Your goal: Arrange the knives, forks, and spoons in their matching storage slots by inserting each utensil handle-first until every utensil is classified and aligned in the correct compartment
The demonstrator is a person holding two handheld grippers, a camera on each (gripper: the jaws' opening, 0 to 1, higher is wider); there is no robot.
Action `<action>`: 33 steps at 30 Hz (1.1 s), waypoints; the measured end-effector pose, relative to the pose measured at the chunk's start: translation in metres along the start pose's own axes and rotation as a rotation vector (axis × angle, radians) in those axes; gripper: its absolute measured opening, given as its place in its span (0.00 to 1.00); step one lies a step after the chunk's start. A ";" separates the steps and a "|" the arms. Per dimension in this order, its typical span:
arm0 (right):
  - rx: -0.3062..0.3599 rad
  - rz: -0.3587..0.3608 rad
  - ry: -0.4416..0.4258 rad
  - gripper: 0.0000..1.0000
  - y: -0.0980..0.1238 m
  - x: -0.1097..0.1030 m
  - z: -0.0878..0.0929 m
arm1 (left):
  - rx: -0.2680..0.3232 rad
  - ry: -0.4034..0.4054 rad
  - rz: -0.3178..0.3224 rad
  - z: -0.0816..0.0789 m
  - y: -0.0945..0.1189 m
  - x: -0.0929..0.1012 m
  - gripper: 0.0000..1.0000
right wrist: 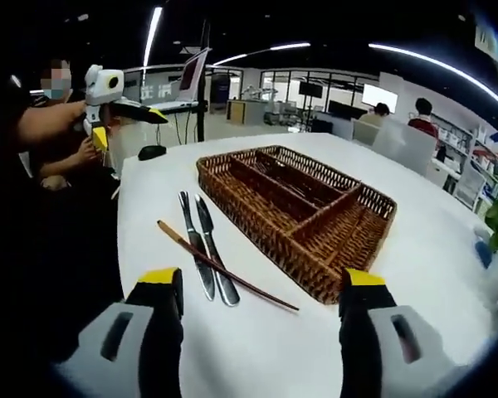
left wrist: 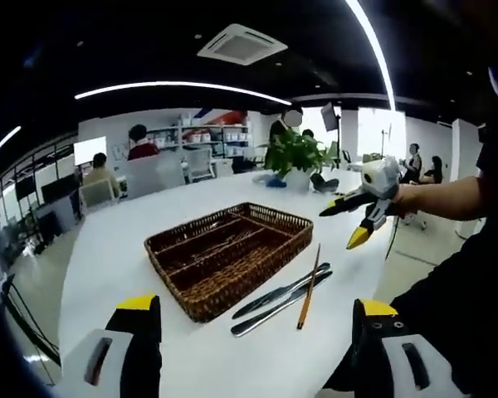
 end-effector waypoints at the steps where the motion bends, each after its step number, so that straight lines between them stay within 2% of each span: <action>1: -0.012 -0.013 -0.001 0.74 -0.006 -0.003 0.001 | -0.004 0.001 0.002 0.002 0.000 0.001 1.00; 7: -0.010 -0.107 0.023 0.73 -0.038 -0.036 -0.010 | 0.004 0.015 -0.013 0.001 0.003 -0.003 1.00; 11: -0.008 -0.140 0.026 0.72 -0.054 -0.050 -0.009 | 0.001 0.015 -0.018 0.002 0.003 -0.004 1.00; 18: -0.045 -0.124 0.005 0.63 -0.068 -0.038 0.008 | -0.007 0.019 -0.012 0.007 0.003 -0.005 1.00; 20: -0.046 -0.167 0.087 0.62 -0.073 -0.046 0.004 | -0.006 0.025 -0.014 0.007 0.003 -0.006 1.00; 22: -0.072 -0.188 0.156 0.55 -0.078 -0.053 0.003 | -0.004 0.028 -0.017 0.007 0.004 -0.008 1.00; 25: -0.095 -0.213 0.214 0.43 -0.086 -0.060 0.003 | 0.000 0.033 -0.022 0.007 0.005 -0.010 1.00; 28: -0.079 -0.273 0.230 0.36 -0.091 -0.074 -0.002 | 0.002 0.037 -0.026 0.009 0.008 -0.012 1.00; 31: -0.084 -0.289 0.263 0.33 -0.095 -0.084 -0.008 | -0.004 0.038 -0.027 0.012 0.010 -0.013 1.00; 33: -0.072 -0.310 0.231 0.30 -0.096 -0.090 -0.012 | -0.006 0.039 -0.030 0.013 0.011 -0.014 1.00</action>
Point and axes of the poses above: the point that each gripper's makers call its tool centre point, and the gripper's own axes: y roughly backward along the fingers, x roughly to its right, z roughly out of its underside, the point moved 3 cm from there along y, roughly backward along the fingers, and after that the axes turned 7 degrees about -z, right-handed, at the moved point
